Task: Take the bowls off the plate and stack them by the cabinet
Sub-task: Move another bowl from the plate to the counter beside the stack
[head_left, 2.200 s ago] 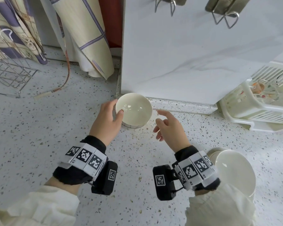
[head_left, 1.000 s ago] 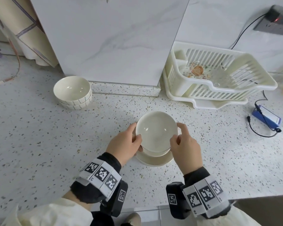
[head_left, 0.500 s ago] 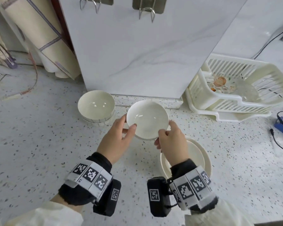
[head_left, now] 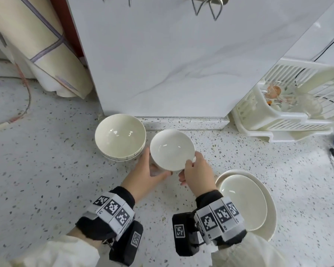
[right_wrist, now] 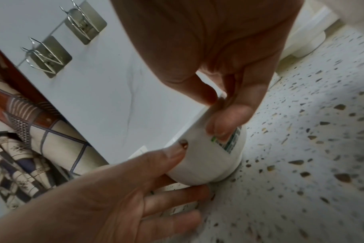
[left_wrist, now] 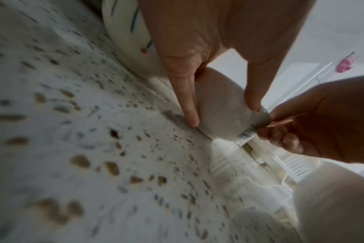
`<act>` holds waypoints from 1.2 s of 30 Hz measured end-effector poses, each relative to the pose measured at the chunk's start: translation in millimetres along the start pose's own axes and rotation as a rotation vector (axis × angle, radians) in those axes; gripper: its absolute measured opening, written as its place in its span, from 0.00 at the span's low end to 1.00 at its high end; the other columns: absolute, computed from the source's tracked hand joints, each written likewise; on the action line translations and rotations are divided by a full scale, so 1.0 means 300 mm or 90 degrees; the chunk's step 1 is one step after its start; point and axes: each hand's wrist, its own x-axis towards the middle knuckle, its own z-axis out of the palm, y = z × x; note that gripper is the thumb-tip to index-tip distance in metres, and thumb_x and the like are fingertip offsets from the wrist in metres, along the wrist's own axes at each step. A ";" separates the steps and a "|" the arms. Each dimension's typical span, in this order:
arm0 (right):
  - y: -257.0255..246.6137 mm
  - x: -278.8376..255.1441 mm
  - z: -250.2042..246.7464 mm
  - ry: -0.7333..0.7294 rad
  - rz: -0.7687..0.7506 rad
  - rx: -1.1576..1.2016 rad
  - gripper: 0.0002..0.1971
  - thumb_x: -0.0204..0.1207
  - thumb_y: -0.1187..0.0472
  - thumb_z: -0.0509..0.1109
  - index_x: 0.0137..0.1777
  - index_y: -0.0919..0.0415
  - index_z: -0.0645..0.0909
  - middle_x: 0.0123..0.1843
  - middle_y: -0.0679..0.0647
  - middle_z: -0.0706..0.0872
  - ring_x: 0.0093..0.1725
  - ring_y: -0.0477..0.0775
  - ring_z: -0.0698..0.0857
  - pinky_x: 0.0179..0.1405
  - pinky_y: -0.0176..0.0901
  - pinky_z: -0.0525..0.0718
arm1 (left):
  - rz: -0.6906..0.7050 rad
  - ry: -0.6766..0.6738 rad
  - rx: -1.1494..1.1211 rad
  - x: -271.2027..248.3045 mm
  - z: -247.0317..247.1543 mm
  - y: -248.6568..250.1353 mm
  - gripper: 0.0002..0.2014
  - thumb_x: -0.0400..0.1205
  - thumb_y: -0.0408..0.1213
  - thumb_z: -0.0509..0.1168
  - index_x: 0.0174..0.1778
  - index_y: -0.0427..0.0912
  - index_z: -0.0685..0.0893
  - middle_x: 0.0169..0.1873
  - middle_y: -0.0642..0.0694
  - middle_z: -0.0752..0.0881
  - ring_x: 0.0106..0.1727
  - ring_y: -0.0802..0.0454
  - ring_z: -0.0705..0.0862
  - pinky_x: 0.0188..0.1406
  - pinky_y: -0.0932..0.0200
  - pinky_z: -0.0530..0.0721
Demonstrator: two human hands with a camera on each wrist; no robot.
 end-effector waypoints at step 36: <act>0.174 -0.151 -0.369 0.029 -0.169 -0.072 0.13 0.78 0.63 0.59 0.58 0.59 0.80 0.51 0.53 0.85 0.48 0.48 0.82 0.36 0.22 0.72 | 0.049 0.134 0.120 -0.169 0.209 0.033 0.15 0.81 0.40 0.58 0.64 0.47 0.74 0.61 0.54 0.79 0.54 0.65 0.78 0.48 0.73 0.72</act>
